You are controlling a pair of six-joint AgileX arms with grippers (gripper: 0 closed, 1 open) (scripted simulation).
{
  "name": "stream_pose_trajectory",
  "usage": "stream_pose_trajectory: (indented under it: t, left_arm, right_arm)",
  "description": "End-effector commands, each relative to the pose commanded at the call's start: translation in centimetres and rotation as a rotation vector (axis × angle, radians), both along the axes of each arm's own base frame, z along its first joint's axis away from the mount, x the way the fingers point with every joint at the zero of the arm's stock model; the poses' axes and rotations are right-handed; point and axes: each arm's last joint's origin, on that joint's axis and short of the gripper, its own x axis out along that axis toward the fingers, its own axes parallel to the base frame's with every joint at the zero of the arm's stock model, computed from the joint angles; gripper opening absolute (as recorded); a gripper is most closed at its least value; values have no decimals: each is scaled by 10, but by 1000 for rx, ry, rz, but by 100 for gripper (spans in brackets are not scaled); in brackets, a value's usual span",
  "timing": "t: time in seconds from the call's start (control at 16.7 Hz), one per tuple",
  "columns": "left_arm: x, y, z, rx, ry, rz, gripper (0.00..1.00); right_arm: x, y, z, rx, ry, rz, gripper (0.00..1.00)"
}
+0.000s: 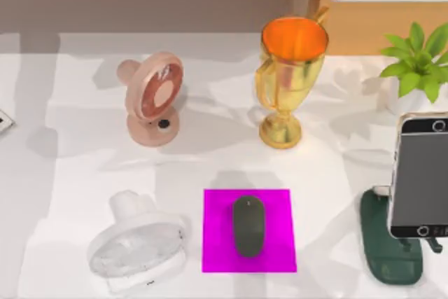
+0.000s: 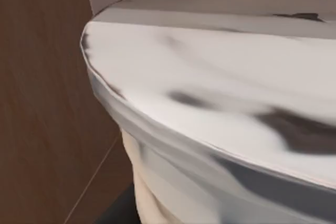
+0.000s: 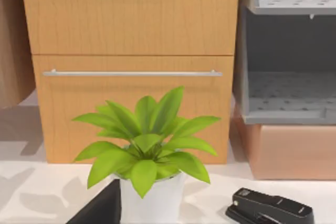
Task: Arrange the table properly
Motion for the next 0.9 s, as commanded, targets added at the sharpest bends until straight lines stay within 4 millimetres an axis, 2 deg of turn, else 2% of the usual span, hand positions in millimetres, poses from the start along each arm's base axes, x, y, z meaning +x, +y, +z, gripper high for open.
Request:
stream_pose_trajectory:
  t: [0.12, 0.18, 0.42, 0.54, 0.84, 0.9]
  left_arm:
    - [3, -10, 0, -12, -13, -15, 0]
    - [5, -22, -1, -26, -18, -39, 0]
    - [8, -100, 0, -108, -29, -197, 0]
    - [10, -122, -6, -139, -12, -240, 0]
    - [10, -126, -10, -146, -2, -247, 0]
    - [10, -126, -10, -146, -2, -247, 8]
  right_arm:
    - [0, 0, 0, 0, 0, 0, 100]
    - [0, 0, 0, 0, 0, 0, 100]
    - [0, 0, 0, 0, 0, 0, 100]
    - [0, 0, 0, 0, 0, 0, 100]
    - [0, 0, 0, 0, 0, 0, 100]
    - [0, 0, 0, 0, 0, 0, 100]
